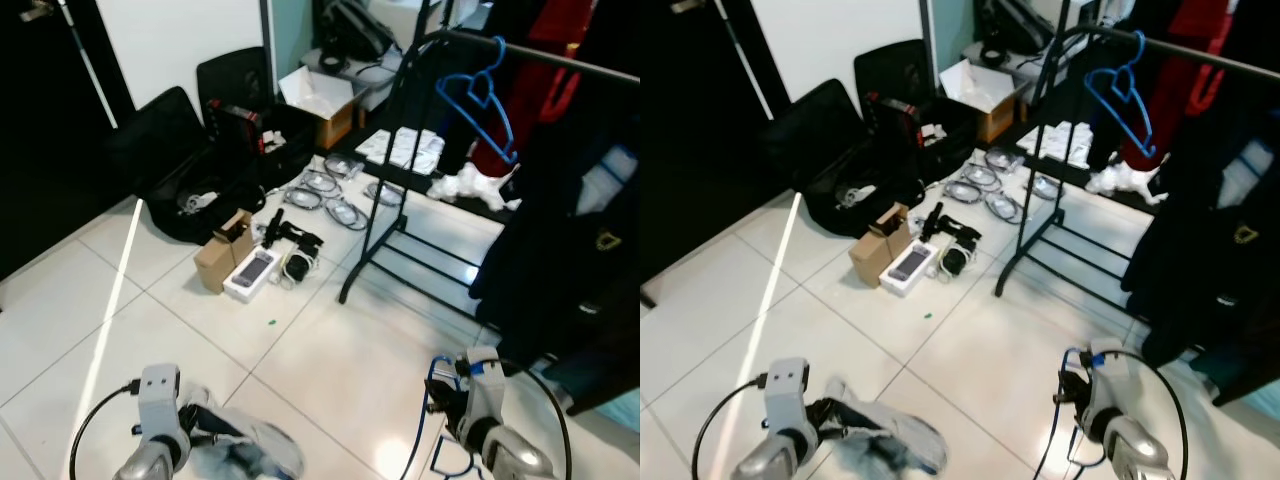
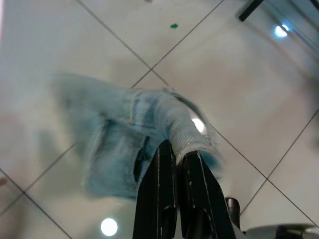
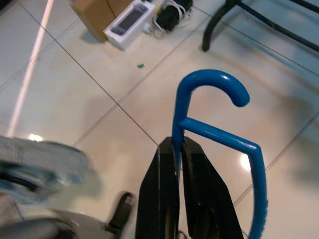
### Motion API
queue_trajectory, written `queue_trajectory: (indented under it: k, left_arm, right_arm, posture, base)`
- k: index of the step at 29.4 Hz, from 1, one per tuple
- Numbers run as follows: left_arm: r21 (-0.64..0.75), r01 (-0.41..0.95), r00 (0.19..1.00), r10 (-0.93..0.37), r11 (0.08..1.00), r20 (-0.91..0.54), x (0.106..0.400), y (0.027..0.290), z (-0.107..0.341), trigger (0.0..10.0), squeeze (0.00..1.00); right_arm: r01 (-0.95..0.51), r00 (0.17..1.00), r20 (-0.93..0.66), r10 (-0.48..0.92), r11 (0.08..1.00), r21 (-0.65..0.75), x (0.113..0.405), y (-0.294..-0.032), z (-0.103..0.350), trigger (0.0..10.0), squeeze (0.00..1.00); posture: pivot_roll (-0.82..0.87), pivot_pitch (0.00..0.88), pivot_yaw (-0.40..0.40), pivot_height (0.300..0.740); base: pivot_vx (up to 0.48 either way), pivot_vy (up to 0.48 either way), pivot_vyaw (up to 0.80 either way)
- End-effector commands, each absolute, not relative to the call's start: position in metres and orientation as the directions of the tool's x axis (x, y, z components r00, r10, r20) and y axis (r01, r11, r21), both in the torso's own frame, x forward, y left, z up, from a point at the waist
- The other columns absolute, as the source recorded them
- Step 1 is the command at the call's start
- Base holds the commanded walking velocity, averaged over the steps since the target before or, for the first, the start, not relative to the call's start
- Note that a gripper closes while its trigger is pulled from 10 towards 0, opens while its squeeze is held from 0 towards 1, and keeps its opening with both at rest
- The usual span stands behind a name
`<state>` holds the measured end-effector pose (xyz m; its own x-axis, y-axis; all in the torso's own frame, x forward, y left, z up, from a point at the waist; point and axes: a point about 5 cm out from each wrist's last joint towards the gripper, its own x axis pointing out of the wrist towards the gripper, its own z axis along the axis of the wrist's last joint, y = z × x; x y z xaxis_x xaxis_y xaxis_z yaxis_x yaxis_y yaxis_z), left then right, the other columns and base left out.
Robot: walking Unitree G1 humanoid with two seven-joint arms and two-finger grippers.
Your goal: Hang hanger
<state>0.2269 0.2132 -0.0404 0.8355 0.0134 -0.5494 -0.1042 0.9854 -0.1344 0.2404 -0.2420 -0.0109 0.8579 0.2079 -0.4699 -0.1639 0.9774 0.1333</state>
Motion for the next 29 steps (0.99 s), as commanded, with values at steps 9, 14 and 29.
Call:
queue_trajectory:
  k: [9,14,29]
  left_arm:
    - [-0.132,-0.12,0.819,0.024,0.984,-0.573,0.212,0.23,-0.049,10.0,0.0]
    - [-0.163,-0.136,0.8,0.012,0.977,-0.6,0.197,0.222,-0.06,10.0,0.0]
    - [-0.209,-0.078,0.825,-0.055,0.975,-0.562,0.208,0.176,-0.061,10.0,0.0]
  right_arm:
    - [-0.187,0.863,-0.449,0.232,0.972,0.142,0.24,-0.239,-0.013,10.0,0.0]
    - [-0.203,0.864,-0.439,0.247,0.968,0.145,0.241,-0.238,-0.012,10.0,0.0]
    - [-0.238,0.869,-0.411,0.277,0.96,0.145,0.245,-0.234,-0.01,10.0,0.0]
  posture:
    - [0.02,0.122,-0.004,0.74]
    - [0.02,0.129,-0.003,0.74]
    - [0.01,0.144,-0.004,0.74]
  base:
    - [0.0,0.0,0.78]
    - [0.0,0.0,0.78]
    - [0.0,0.0,0.78]
